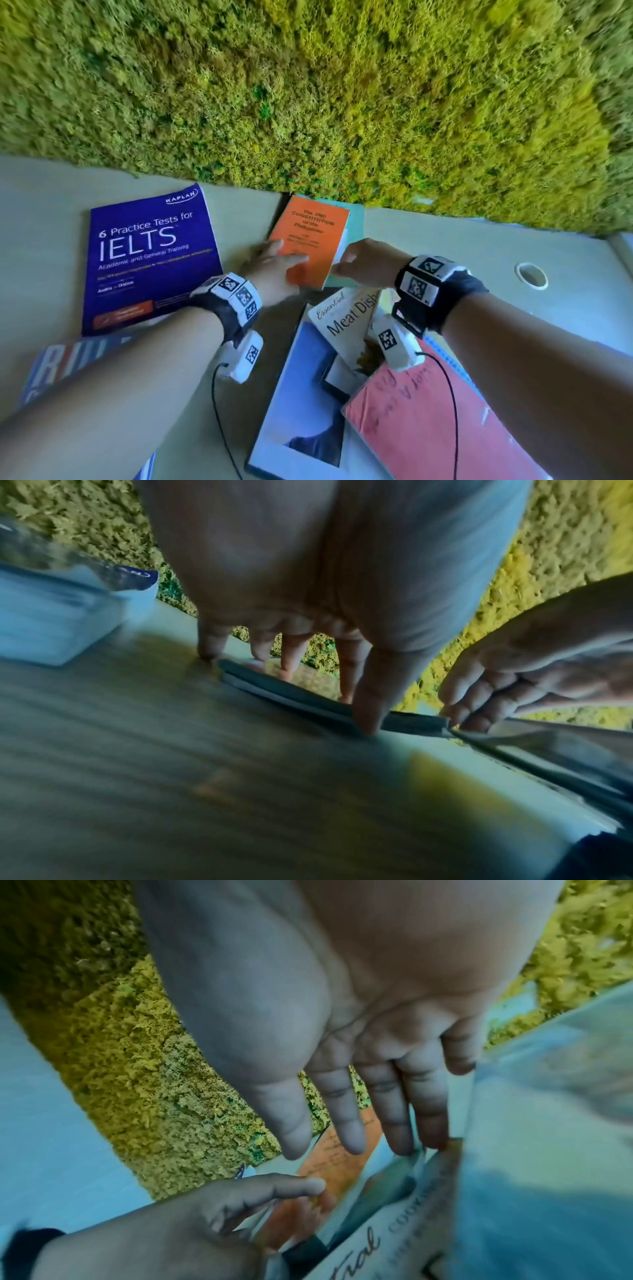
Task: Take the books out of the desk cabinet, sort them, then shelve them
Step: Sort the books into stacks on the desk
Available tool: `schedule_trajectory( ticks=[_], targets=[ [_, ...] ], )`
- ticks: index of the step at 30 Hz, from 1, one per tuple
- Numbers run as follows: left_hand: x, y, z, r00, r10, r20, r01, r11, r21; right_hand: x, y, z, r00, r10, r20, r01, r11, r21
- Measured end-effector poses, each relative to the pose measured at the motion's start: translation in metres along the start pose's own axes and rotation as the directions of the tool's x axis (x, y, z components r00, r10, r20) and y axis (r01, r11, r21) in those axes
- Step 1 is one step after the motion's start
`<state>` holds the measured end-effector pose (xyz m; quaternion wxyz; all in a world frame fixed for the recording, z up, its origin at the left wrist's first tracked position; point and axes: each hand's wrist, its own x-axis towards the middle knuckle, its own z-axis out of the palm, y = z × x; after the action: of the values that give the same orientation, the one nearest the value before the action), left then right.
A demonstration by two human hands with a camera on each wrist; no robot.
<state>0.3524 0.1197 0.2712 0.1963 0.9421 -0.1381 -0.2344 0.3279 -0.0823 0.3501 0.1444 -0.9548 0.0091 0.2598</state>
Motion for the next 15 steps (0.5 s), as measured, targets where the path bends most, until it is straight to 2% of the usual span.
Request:
schedule_trajectory(
  ticks=[3,5,7,9,13,15],
  targets=[
    [-0.011,0.004,0.006,0.981,-0.018,-0.194,0.020,1.000,0.006,-0.018,0.006,-0.003,0.995,-0.061,-0.074,0.067,0.993,0.094],
    [-0.025,0.011,0.009,0.962,0.027,-0.271,-0.042,0.998,-0.051,-0.033,0.017,-0.011,0.986,-0.057,-0.157,0.087,0.977,0.194],
    [-0.040,0.018,0.017,0.980,0.090,-0.176,-0.111,0.988,-0.111,-0.053,0.033,-0.020,0.972,-0.039,-0.231,0.109,0.948,0.299],
    [-0.055,0.025,0.027,0.986,0.147,-0.080,-0.156,0.981,-0.119,-0.075,0.055,-0.022,0.965,0.020,-0.260,0.069,0.942,0.328],
    [-0.072,0.031,0.042,0.986,0.145,-0.078,-0.159,0.963,-0.217,-0.115,0.099,-0.002,0.981,0.157,-0.118,-0.141,0.981,0.137],
    [-0.079,0.033,0.049,0.989,0.120,-0.088,-0.136,0.967,-0.216,-0.132,0.116,0.016,0.991,0.100,-0.087,-0.083,0.981,0.176]
  ],
)
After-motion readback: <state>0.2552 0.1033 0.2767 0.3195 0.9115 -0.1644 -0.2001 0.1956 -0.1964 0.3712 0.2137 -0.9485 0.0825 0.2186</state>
